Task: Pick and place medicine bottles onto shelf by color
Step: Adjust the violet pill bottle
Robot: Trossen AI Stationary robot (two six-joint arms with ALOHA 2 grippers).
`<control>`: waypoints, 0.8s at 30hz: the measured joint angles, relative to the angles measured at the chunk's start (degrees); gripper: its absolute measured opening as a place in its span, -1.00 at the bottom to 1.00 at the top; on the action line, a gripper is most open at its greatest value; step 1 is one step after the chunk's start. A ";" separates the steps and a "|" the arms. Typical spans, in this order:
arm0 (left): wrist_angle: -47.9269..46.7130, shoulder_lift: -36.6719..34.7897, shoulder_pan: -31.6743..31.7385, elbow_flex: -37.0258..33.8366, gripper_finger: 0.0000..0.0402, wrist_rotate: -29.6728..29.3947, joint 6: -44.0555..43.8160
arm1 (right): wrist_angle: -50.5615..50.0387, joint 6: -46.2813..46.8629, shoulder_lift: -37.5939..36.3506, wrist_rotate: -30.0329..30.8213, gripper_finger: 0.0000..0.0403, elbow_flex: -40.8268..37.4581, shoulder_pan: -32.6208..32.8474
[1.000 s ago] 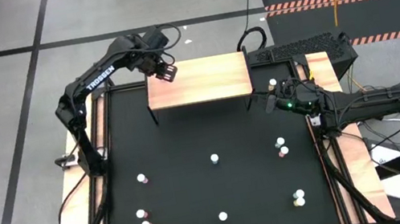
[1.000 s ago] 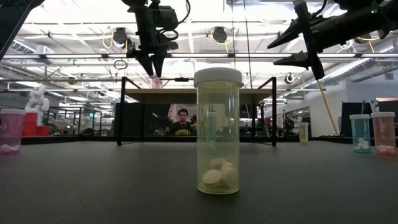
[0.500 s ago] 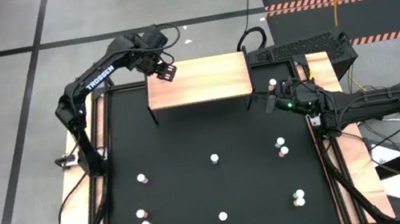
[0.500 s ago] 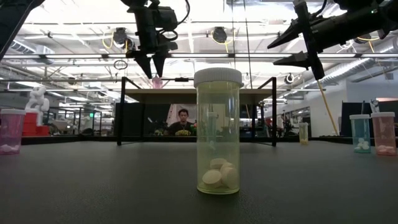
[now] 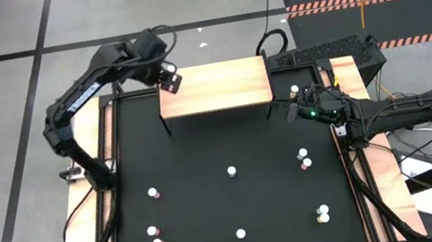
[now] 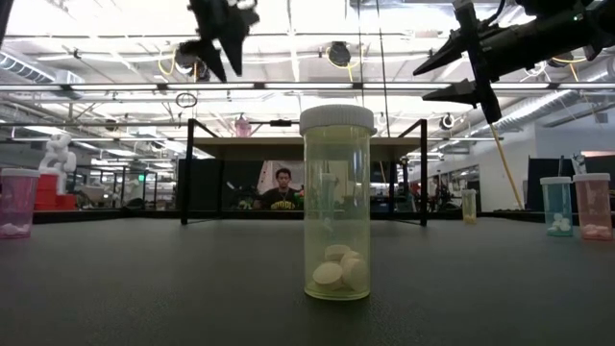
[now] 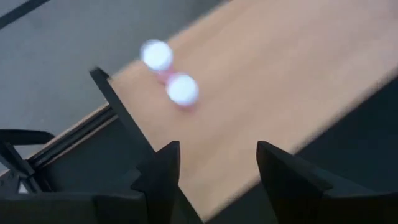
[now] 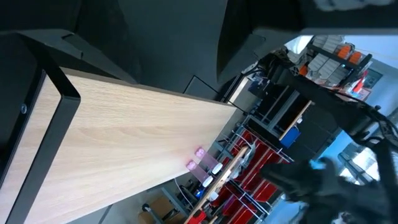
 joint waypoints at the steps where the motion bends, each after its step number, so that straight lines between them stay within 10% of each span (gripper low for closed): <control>1: -0.39 -1.02 -1.54 0.00 0.06 -0.64 -0.49 | 0.00 -0.41 0.00 0.00 0.03 0.00 0.00; 12: -4.71 -11.26 -22.85 -5.57 0.06 -14.98 -13.52 | 0.24 -0.54 0.00 0.09 0.03 0.00 0.51; 24: 4.65 -26.43 -43.19 -39.39 0.06 -14.99 -39.82 | 7.44 -1.26 0.08 8.60 0.03 0.00 11.78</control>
